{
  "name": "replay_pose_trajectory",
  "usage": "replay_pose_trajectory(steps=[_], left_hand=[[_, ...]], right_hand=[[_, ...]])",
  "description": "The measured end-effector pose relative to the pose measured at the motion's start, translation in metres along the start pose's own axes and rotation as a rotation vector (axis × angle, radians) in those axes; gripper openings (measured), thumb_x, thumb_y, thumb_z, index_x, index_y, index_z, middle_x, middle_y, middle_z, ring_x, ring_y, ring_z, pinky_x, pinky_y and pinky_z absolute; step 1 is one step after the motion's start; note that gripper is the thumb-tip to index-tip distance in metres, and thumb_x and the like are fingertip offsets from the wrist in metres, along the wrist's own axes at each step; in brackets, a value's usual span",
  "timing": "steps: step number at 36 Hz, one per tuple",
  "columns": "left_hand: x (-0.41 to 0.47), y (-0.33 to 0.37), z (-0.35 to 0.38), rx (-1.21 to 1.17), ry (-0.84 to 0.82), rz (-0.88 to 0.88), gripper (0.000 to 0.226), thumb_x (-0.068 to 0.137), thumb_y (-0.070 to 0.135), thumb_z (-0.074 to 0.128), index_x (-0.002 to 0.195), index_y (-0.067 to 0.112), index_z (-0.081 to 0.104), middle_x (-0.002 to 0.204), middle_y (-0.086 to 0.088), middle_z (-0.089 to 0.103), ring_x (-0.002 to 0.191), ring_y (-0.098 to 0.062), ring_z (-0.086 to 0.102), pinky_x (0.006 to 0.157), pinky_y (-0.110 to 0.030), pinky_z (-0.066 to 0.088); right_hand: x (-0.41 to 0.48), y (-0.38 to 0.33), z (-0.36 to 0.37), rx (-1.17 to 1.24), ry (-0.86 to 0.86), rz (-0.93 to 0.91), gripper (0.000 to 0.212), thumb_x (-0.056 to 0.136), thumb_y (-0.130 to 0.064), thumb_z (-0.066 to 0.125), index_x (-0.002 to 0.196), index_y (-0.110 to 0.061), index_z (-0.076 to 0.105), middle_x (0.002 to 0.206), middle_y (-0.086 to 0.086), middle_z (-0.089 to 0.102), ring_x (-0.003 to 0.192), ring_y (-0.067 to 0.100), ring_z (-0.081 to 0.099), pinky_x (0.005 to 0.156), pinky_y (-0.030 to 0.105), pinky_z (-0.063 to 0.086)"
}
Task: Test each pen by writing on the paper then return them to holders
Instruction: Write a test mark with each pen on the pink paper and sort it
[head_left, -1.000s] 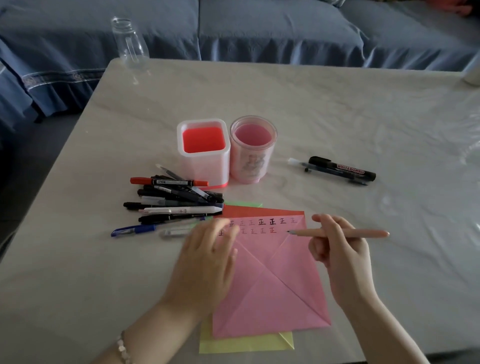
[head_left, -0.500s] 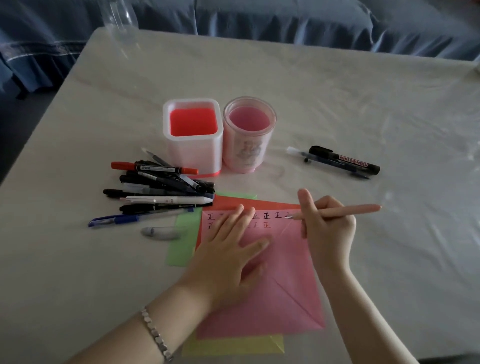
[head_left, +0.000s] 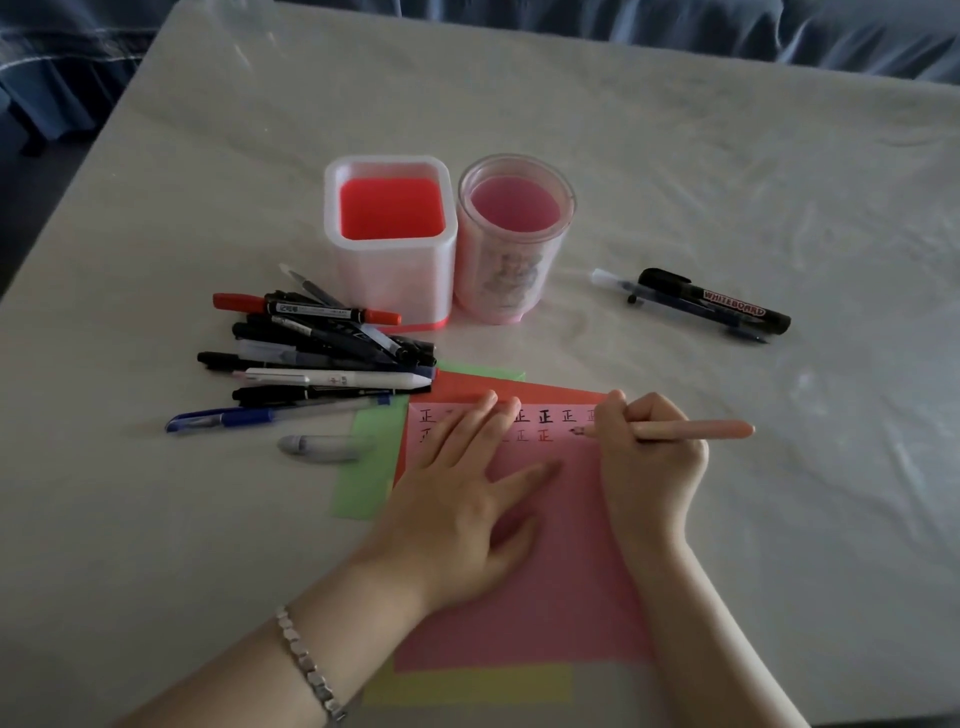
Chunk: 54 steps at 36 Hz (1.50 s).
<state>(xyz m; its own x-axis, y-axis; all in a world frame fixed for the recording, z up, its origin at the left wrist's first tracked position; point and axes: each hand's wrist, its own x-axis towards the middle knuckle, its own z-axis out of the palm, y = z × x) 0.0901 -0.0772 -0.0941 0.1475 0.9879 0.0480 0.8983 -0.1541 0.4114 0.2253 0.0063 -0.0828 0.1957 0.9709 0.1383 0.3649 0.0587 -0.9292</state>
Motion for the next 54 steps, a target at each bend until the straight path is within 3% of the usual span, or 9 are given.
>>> replay_pose_trajectory(steps=[4,8,11,20,24,29,34,37,54], left_hand=[[0.0001,0.0000,-0.0003,-0.002,0.000,0.000,0.043,0.084,0.047,0.043,0.123,0.037,0.058,0.145,-0.015,0.039,0.137,-0.030,0.029,0.111,-0.040,0.017],[0.0006,-0.0001,-0.0005,-0.006,0.001,0.001,0.043,0.084,0.047,0.043,0.123,0.037,0.058,0.145,-0.015,0.039,0.137,-0.029,0.028,0.111,-0.039,0.016],[0.0010,-0.0003,-0.0004,-0.010,-0.002,0.002,0.043,0.084,0.046,0.043,0.123,0.037,0.058,0.144,-0.015,0.039,0.137,-0.030,0.029,0.110,-0.040,0.018],[0.0015,-0.0004,-0.0001,-0.018,0.006,-0.001,0.043,0.084,0.046,0.043,0.122,0.035,0.060,0.144,-0.015,0.040,0.136,-0.030,0.031,0.110,-0.041,0.019],[0.0014,-0.0008,0.0001,-0.021,0.008,-0.002,0.043,0.083,0.046,0.043,0.122,0.036,0.059,0.144,-0.015,0.040,0.137,-0.029,0.029,0.110,-0.040,0.018],[0.0017,-0.0012,0.0001,-0.016,0.004,-0.004,0.043,0.084,0.046,0.043,0.122,0.036,0.059,0.144,-0.015,0.039,0.137,-0.029,0.028,0.111,-0.039,0.017],[0.0019,-0.0007,-0.0005,-0.017,0.010,-0.005,0.043,0.083,0.046,0.044,0.121,0.036,0.060,0.143,-0.015,0.041,0.136,-0.029,0.028,0.110,-0.039,0.018],[0.0020,-0.0006,-0.0005,-0.020,0.011,-0.006,0.042,0.083,0.046,0.043,0.121,0.036,0.060,0.143,-0.015,0.041,0.136,-0.029,0.030,0.110,-0.039,0.018],[0.0023,-0.0010,0.0000,-0.027,0.013,-0.004,0.042,0.084,0.046,0.043,0.122,0.036,0.059,0.144,-0.015,0.040,0.137,-0.028,0.027,0.110,-0.039,0.017]], right_hand=[[-0.0006,-0.0006,0.0000,-0.016,-0.015,-0.017,0.037,0.080,-0.010,0.059,0.051,-0.002,0.038,0.048,0.019,0.043,0.046,0.008,0.034,0.046,0.015,0.027],[0.0007,0.0011,-0.0006,-0.036,-0.022,-0.018,0.044,0.080,-0.007,0.061,0.045,-0.015,0.035,0.039,-0.005,0.036,0.043,0.006,0.033,0.045,0.013,0.027],[0.0016,0.0012,0.0004,-0.046,-0.034,-0.017,0.045,0.080,-0.007,0.061,0.045,-0.018,0.035,0.037,-0.010,0.035,0.041,0.005,0.035,0.045,0.013,0.027],[0.0005,0.0031,0.0026,-0.061,-0.032,-0.059,0.036,0.073,-0.021,0.056,0.047,-0.013,0.033,0.041,-0.004,0.032,0.043,0.008,0.032,0.045,0.015,0.025],[-0.0002,0.0017,0.0029,-0.079,-0.005,-0.070,0.037,0.074,-0.019,0.055,0.050,-0.002,0.033,0.046,0.014,0.034,0.046,0.011,0.029,0.045,0.017,0.025],[0.0015,0.0022,0.0006,-0.059,-0.010,-0.045,0.042,0.079,-0.010,0.060,0.047,-0.010,0.032,0.047,0.017,0.038,0.047,0.009,0.030,0.046,0.017,0.025],[0.0023,0.0027,0.0021,-0.086,-0.018,-0.045,0.045,0.079,-0.008,0.060,0.045,-0.016,0.031,0.043,-0.003,0.031,0.044,0.008,0.030,0.045,0.015,0.024],[0.0016,0.0025,0.0024,-0.087,-0.030,-0.041,0.038,0.072,-0.017,0.056,0.046,-0.014,0.028,0.044,-0.003,0.025,0.045,0.010,0.025,0.045,0.017,0.022],[0.0018,0.0031,0.0017,-0.074,-0.012,-0.056,0.040,0.074,-0.011,0.056,0.047,-0.014,0.025,0.045,-0.002,0.025,0.047,0.010,0.024,0.046,0.019,0.022]])
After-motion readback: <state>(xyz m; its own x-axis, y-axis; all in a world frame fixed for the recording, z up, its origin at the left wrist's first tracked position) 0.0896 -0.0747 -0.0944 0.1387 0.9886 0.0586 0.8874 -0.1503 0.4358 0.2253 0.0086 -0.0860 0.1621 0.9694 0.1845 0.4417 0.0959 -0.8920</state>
